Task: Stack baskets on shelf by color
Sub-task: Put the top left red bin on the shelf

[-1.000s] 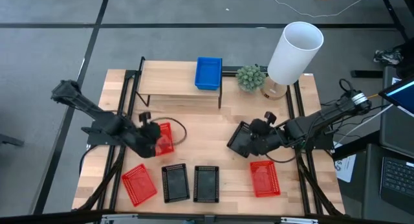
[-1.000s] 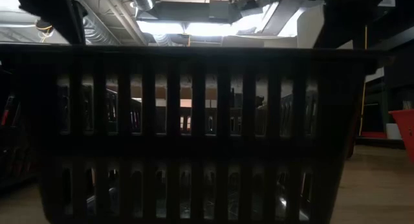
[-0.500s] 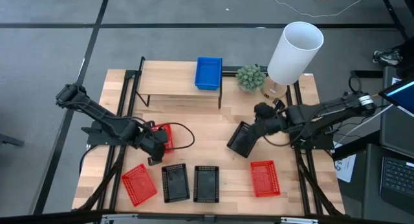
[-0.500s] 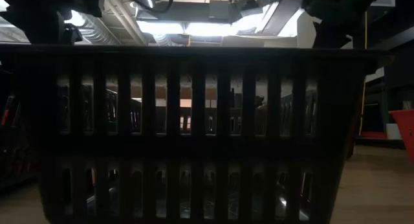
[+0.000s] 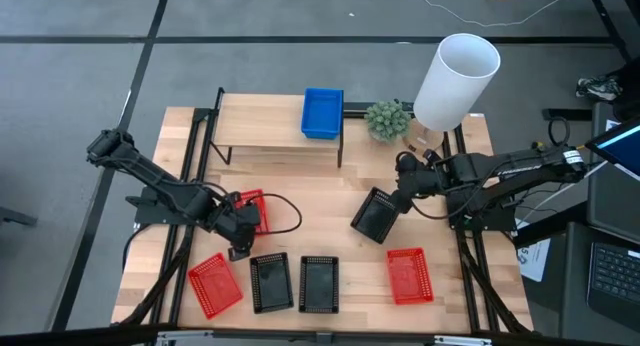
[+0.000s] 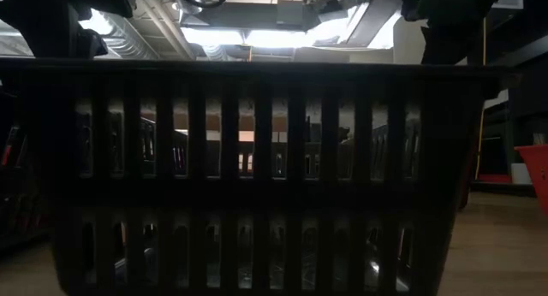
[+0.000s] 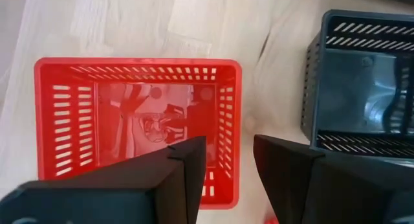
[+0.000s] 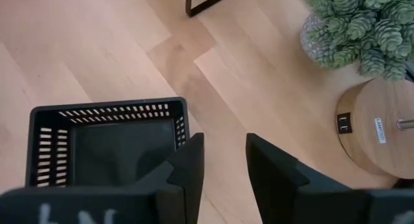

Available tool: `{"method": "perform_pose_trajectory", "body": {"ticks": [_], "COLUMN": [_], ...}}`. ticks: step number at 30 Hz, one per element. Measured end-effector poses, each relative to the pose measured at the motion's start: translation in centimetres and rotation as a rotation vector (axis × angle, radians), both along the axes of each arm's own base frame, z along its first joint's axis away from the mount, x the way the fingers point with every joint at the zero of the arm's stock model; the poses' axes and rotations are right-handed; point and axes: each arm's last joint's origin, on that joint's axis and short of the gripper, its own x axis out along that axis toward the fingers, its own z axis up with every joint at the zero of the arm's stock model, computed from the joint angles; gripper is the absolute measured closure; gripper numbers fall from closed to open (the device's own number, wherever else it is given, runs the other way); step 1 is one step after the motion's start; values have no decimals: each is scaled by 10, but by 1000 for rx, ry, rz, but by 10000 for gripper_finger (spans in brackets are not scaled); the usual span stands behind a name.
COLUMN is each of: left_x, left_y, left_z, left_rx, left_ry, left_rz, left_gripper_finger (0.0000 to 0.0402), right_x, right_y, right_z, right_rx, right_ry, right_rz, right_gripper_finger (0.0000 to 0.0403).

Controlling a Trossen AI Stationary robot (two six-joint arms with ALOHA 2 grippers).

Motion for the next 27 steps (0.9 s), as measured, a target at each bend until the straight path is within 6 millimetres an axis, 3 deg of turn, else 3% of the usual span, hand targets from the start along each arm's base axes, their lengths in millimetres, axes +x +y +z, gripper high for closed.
{"method": "perform_pose_trajectory", "body": {"ticks": [24, 27], "left_x": [28, 30], "left_y": [-15, -17], "left_z": [-78, -83], "left_rx": [108, 99], "left_ry": [253, 256], "left_rz": [-6, -9], "left_gripper_finger": [279, 303], "right_x": [0, 0], "right_y": [0, 0], "right_z": [0, 0], "right_rx": [-1, -1], "right_ry": [-1, -1], "right_rz": [2, 2], "right_gripper_finger": [288, 288]}}
